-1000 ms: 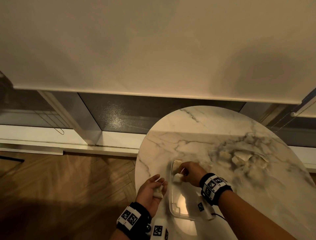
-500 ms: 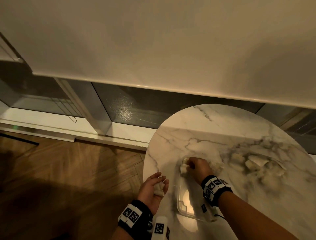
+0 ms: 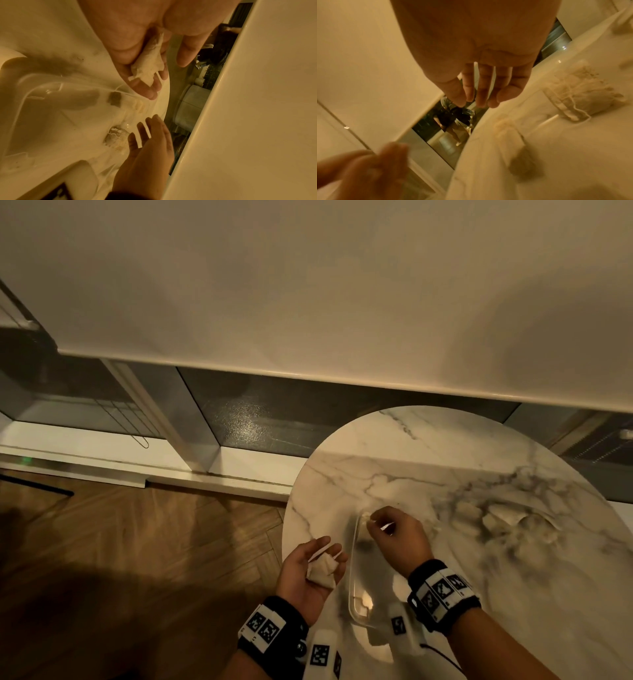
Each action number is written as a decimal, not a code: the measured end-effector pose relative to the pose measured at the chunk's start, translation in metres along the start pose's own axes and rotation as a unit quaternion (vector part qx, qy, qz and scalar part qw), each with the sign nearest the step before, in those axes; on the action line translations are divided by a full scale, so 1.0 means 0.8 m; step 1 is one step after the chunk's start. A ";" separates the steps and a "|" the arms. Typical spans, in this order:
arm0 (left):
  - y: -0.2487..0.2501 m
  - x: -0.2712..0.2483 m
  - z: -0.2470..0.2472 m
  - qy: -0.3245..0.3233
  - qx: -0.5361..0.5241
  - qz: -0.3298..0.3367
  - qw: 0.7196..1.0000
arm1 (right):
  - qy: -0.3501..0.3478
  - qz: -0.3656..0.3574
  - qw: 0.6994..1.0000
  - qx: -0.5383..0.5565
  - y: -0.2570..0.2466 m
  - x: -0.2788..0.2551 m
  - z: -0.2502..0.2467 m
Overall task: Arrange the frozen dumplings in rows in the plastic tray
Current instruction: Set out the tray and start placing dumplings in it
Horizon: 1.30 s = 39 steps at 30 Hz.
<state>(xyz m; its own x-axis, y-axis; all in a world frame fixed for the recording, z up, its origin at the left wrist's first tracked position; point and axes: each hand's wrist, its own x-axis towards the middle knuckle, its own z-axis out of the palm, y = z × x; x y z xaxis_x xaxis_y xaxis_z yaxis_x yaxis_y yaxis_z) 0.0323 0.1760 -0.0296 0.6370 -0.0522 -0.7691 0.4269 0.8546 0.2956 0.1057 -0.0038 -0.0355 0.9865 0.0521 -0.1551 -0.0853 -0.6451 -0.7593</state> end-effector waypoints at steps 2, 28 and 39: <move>-0.004 -0.004 0.006 -0.014 0.005 0.000 1.000 | -0.026 -0.064 0.997 0.025 -0.016 -0.025 -0.005; -0.054 -0.020 0.060 -0.142 0.157 -0.048 0.976 | -0.033 -0.006 0.999 -0.008 0.000 -0.083 -0.039; -0.052 0.002 0.034 -0.090 0.433 0.093 0.892 | -0.093 0.048 0.988 0.115 0.007 -0.057 -0.061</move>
<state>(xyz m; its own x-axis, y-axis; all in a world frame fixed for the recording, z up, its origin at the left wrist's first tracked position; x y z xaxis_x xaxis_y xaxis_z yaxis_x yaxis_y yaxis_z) 0.0328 0.1261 -0.0275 0.8082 -0.0992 -0.5805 0.5889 0.1418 0.7956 0.0672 -0.0472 -0.0019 0.9313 0.1533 -0.3304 -0.2274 -0.4640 -0.8562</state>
